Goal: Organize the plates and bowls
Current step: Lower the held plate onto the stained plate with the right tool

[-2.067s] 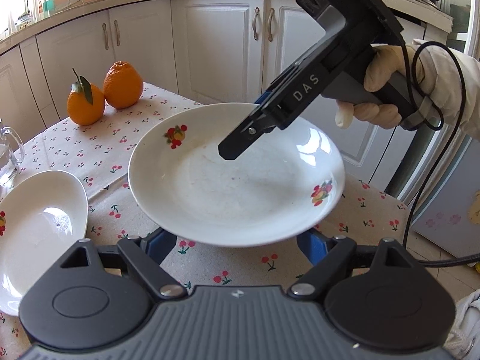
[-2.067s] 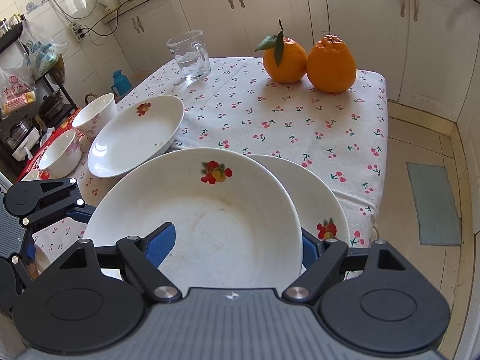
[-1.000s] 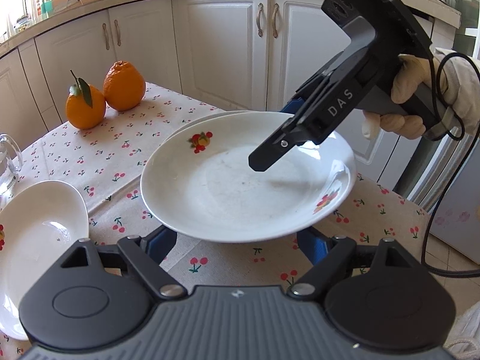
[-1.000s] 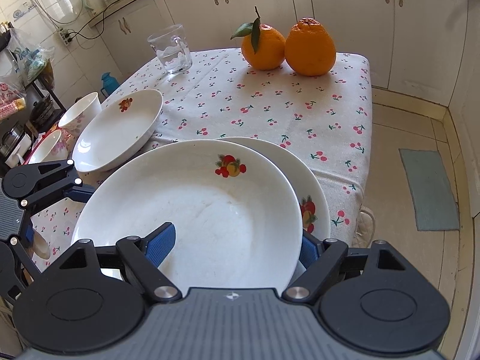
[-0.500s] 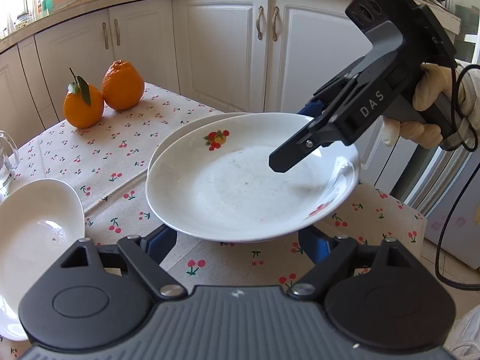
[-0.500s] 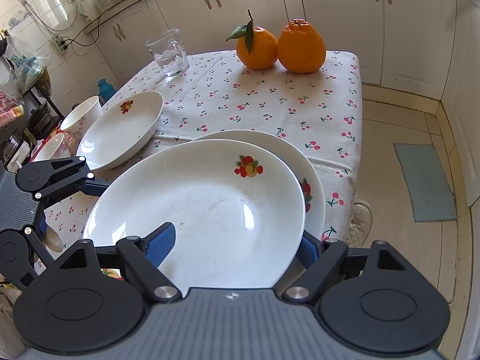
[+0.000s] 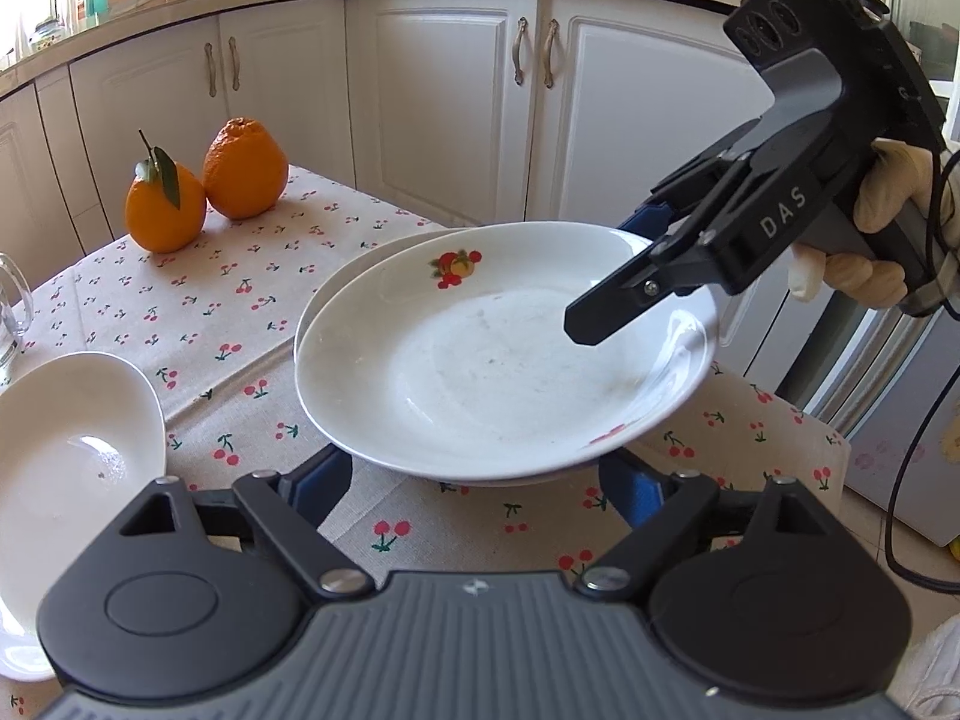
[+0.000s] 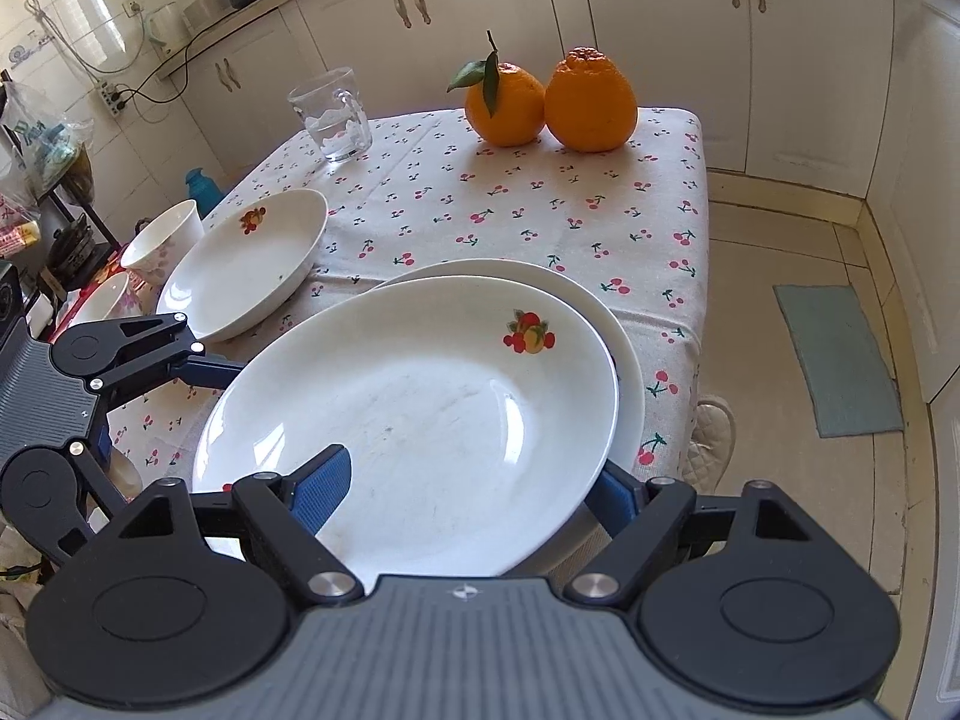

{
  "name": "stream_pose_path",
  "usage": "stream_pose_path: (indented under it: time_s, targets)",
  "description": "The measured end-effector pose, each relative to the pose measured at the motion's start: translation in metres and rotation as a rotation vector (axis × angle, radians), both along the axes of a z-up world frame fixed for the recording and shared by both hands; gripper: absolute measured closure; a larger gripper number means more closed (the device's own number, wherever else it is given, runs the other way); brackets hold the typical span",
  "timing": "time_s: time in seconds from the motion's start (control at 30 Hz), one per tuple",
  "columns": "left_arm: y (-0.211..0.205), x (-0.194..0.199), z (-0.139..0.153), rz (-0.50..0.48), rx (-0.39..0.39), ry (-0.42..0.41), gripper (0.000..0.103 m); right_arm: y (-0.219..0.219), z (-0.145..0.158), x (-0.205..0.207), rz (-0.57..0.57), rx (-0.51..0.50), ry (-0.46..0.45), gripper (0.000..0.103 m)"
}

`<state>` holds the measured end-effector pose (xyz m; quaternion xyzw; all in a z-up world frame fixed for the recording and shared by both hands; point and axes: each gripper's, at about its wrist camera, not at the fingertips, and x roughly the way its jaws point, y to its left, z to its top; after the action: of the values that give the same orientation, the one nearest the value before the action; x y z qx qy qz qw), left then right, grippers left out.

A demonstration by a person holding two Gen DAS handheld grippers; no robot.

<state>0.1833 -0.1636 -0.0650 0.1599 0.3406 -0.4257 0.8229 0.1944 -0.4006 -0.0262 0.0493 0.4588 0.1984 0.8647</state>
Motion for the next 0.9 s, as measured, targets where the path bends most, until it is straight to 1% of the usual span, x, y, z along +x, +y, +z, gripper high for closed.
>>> stream_pose_path:
  time_s: [0.4,0.67,0.9]
  targets:
    - [0.001,-0.001,-0.001,-0.002,-0.001,-0.014,0.012,0.002,0.006,-0.012,-0.041,-0.010,-0.003,0.016]
    - [0.003,-0.007,-0.001,0.013,0.016,-0.046,0.013,0.005,0.007,-0.020,-0.064,-0.025,0.003,0.014]
    - [0.011,-0.015,0.002,0.028,0.011,-0.062,0.013,0.013,0.008,-0.022,-0.088,-0.054,0.017,0.014]
